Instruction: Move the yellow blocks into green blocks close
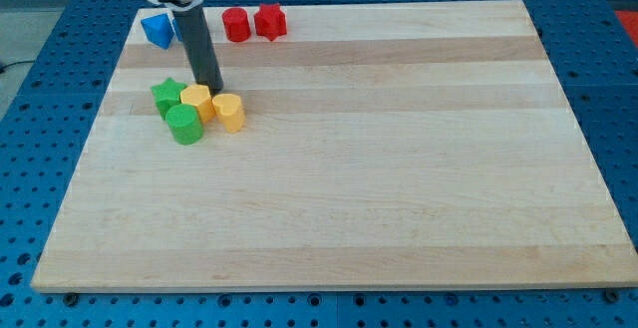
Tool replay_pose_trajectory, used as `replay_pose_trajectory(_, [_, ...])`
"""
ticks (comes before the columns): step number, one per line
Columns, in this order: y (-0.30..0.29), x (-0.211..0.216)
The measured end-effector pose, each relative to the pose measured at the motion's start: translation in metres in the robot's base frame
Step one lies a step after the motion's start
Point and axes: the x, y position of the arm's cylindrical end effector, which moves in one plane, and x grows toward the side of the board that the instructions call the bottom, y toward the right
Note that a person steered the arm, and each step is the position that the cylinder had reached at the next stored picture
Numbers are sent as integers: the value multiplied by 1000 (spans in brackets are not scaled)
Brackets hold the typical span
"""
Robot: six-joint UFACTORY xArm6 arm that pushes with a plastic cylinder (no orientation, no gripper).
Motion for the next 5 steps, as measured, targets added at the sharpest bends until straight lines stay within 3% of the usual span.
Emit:
replay_pose_trajectory(1, [-16, -1])
replay_pose_trajectory(2, [8, -14])
replay_pose_trajectory(4, [172, -3])
replay_pose_trajectory(5, [186, 13])
